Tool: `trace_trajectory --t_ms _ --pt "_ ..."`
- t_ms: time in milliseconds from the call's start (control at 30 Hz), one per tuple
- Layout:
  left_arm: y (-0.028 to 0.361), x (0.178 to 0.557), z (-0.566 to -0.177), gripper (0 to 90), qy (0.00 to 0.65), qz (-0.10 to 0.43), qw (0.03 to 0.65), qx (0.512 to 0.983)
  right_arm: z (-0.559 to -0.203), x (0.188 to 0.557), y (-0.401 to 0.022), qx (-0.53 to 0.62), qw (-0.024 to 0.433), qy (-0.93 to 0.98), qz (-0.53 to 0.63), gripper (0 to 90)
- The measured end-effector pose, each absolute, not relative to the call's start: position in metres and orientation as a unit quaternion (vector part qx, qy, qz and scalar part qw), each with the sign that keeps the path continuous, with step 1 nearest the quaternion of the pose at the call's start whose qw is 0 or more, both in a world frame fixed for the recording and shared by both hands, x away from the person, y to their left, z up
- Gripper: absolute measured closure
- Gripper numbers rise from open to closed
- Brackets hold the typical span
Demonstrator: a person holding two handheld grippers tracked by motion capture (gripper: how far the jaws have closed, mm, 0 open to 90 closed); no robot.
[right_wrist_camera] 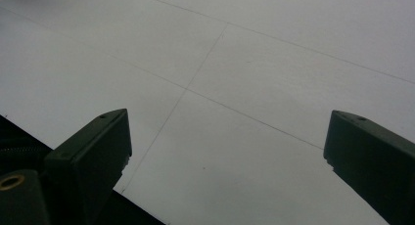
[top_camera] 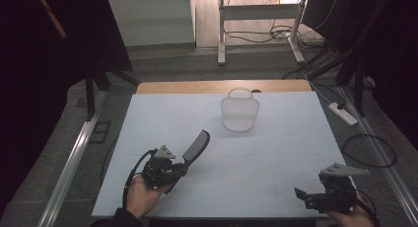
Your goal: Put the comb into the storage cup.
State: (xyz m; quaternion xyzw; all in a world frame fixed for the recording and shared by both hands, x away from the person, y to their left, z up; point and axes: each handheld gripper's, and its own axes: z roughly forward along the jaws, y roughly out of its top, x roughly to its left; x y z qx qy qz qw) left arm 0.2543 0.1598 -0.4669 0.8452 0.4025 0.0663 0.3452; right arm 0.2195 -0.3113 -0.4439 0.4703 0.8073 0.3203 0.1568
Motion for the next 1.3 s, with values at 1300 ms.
trace_trajectory --t_ms 1300 --pt "0.128 0.259 -0.456 72.9 0.341 0.096 0.422 0.834 -0.416 0.242 -0.286 0.399 0.126 0.777 0.470 0.0"
